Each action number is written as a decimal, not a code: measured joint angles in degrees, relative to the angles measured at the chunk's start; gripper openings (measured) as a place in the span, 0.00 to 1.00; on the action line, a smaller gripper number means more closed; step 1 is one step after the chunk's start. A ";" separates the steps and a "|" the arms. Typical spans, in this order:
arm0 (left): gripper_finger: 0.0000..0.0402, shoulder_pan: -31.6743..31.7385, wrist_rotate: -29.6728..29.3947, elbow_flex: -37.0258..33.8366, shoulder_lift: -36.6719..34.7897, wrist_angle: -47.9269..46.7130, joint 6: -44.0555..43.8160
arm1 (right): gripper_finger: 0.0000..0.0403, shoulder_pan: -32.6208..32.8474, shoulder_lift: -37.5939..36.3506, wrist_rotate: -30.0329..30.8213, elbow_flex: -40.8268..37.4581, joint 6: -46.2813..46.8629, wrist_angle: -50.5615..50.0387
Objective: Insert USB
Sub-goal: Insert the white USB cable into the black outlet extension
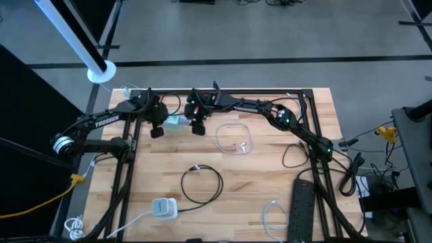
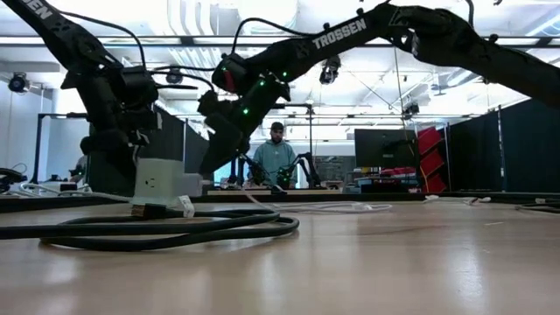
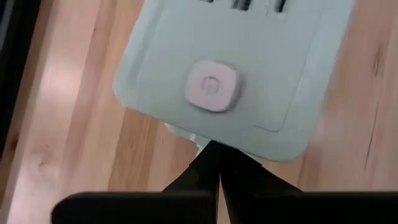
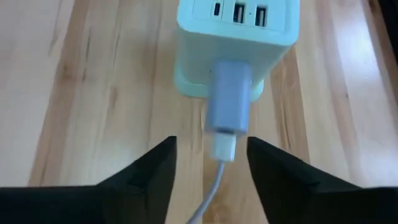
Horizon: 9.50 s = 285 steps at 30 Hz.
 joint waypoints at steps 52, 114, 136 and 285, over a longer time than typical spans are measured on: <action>0.00 -0.39 11.05 35.45 -7.59 -16.15 -28.49 | 0.46 -20.43 -52.95 11.44 -77.46 63.47 -24.89; 0.00 -13.76 39.47 34.05 -2.37 23.65 -39.85 | 0.03 1.90 -67.99 12.96 -61.28 31.74 14.70; 0.09 -25.14 23.99 34.05 4.46 30.86 -44.37 | 0.03 4.18 -67.97 5.04 -61.20 17.20 40.78; 0.00 -41.00 8.65 41.35 0.85 9.75 -38.96 | 0.00 69.30 -66.38 -15.52 -84.43 94.62 1.67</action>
